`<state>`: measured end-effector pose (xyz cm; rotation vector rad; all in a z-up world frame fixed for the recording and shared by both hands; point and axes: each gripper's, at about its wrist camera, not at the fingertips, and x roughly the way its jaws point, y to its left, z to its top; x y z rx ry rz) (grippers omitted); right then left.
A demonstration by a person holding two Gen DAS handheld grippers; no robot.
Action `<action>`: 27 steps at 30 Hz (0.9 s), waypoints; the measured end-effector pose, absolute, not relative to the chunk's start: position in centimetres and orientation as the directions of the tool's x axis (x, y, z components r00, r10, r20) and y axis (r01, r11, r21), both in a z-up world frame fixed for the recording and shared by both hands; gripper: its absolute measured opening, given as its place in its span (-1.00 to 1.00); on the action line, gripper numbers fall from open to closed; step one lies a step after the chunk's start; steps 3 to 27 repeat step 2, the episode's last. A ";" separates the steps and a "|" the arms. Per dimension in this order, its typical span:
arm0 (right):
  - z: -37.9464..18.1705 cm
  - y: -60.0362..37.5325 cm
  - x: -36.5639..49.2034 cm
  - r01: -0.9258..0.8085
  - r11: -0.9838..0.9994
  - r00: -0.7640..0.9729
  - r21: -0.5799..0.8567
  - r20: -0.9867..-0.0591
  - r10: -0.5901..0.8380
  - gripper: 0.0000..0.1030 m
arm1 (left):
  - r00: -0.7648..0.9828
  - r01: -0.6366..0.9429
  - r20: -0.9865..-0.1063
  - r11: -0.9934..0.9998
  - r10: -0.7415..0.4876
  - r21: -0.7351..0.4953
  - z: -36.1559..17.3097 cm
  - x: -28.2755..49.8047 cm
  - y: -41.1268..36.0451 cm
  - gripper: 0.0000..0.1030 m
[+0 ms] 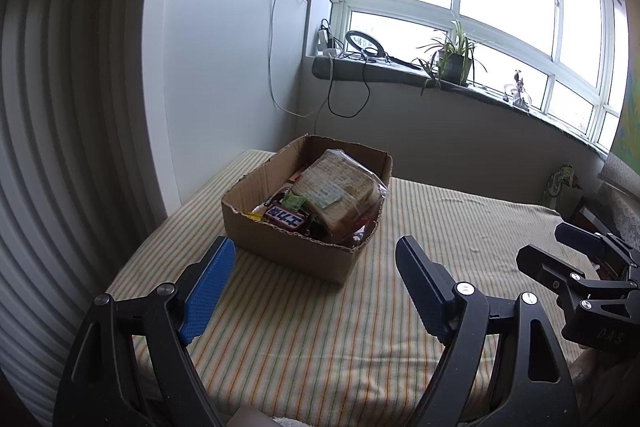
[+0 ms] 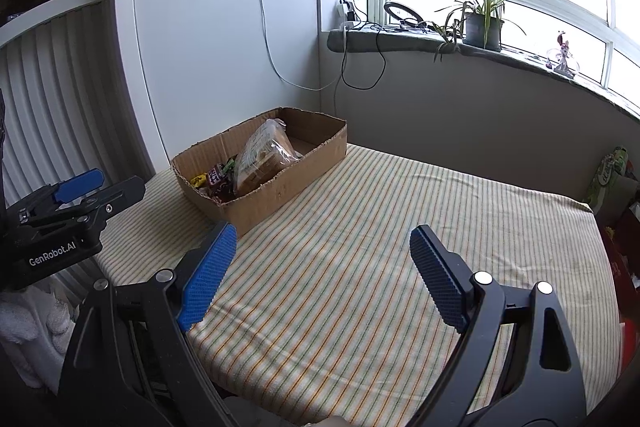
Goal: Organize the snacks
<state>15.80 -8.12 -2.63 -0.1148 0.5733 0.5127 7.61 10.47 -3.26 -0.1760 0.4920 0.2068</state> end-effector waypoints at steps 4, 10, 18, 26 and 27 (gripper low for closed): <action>-2.7 -8.4 15.9 -0.484 0.874 0.722 0.041 -0.545 0.425 0.76 | 0.864 -0.235 -0.478 0.966 0.157 -0.108 -3.3 7.6 10.3 0.61; -2.7 -8.4 15.9 -0.484 0.874 0.722 0.041 -0.545 0.425 0.76 | 0.864 -0.235 -0.478 0.966 0.157 -0.108 -3.3 7.6 10.3 0.61; -2.7 -8.4 15.9 -0.484 0.874 0.722 0.041 -0.545 0.425 0.76 | 0.864 -0.235 -0.478 0.966 0.157 -0.108 -3.3 7.6 10.3 0.61; -2.7 -8.4 15.9 -0.484 0.874 0.722 0.041 -0.545 0.425 0.76 | 0.864 -0.235 -0.478 0.966 0.157 -0.108 -3.3 7.6 10.3 0.61; -2.7 -8.4 15.9 -0.484 0.874 0.722 0.041 -0.545 0.425 0.76 | 0.864 -0.235 -0.478 0.966 0.157 -0.108 -3.3 7.6 10.3 0.61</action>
